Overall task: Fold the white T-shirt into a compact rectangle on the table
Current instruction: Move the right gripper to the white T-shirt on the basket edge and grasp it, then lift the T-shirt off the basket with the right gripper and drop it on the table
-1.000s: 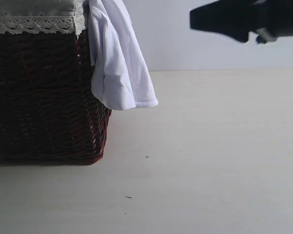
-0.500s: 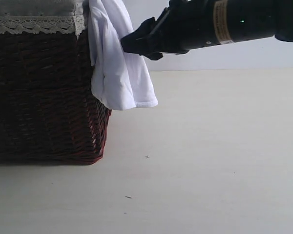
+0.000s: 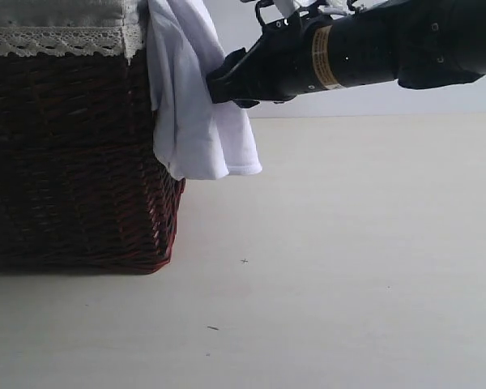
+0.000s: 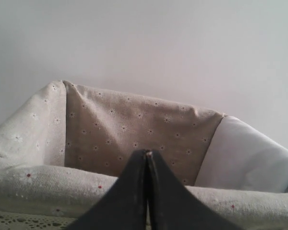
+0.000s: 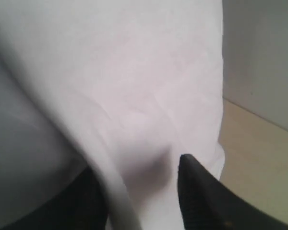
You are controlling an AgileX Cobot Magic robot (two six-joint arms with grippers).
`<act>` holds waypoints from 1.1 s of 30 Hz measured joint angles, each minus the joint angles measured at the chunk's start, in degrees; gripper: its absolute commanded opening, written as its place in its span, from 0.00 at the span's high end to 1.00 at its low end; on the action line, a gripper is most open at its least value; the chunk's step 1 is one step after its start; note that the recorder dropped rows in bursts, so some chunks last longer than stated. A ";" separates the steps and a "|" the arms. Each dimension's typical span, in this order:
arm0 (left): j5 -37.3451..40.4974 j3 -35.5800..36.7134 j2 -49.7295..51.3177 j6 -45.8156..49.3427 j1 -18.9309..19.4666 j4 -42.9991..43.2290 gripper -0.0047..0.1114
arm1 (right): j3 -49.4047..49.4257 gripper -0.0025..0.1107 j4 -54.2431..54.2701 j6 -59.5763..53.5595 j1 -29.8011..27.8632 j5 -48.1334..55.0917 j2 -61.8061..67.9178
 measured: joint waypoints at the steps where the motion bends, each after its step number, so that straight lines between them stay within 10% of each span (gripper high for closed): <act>1: -0.11 0.00 0.00 0.00 0.00 0.00 0.96 | 0.00 0.80 0.72 0.00 0.00 0.00 0.26; 4: -0.03 0.00 0.00 0.00 0.00 0.00 0.96 | 0.00 0.98 1.72 -0.12 0.00 0.00 0.49; 33: -2.87 1.84 0.00 -0.21 0.00 0.00 0.96 | -9.48 0.98 1.17 -2.61 0.00 4.53 -11.95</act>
